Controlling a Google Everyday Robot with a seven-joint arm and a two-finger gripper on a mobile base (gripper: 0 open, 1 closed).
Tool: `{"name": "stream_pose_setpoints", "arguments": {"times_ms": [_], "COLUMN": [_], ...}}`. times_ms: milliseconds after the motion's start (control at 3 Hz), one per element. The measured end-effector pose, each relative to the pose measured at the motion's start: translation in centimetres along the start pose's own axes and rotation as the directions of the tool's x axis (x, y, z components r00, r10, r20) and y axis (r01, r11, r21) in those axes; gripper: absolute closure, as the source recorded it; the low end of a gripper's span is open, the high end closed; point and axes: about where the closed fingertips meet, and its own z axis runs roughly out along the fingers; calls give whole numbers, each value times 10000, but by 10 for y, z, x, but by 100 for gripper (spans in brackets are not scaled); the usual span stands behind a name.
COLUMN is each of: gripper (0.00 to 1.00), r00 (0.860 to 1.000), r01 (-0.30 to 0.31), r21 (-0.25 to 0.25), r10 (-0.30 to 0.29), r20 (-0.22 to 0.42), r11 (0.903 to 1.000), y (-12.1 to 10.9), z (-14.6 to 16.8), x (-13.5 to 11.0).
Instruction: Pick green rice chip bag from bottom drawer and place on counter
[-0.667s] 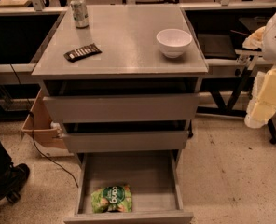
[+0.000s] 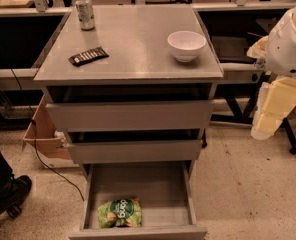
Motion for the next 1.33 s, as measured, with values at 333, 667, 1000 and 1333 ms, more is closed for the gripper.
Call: {"name": "stream_pose_setpoints", "arguments": {"times_ms": [333,667,1000,1333], "gripper": [0,0,0,0], "r00": [9976,9915,9785,9785], "r01": [497,540,247,247], "r21": [-536,-1152,-1621,-1621], "r10": [-470,-396,94,94], "r20": [507,1237,2059,2059], "r11": [9973,9919,9865,9865], "y": [1,9,23,23], "z": [51,113,170,170], "x": [-23,-35,-41,-41]}}
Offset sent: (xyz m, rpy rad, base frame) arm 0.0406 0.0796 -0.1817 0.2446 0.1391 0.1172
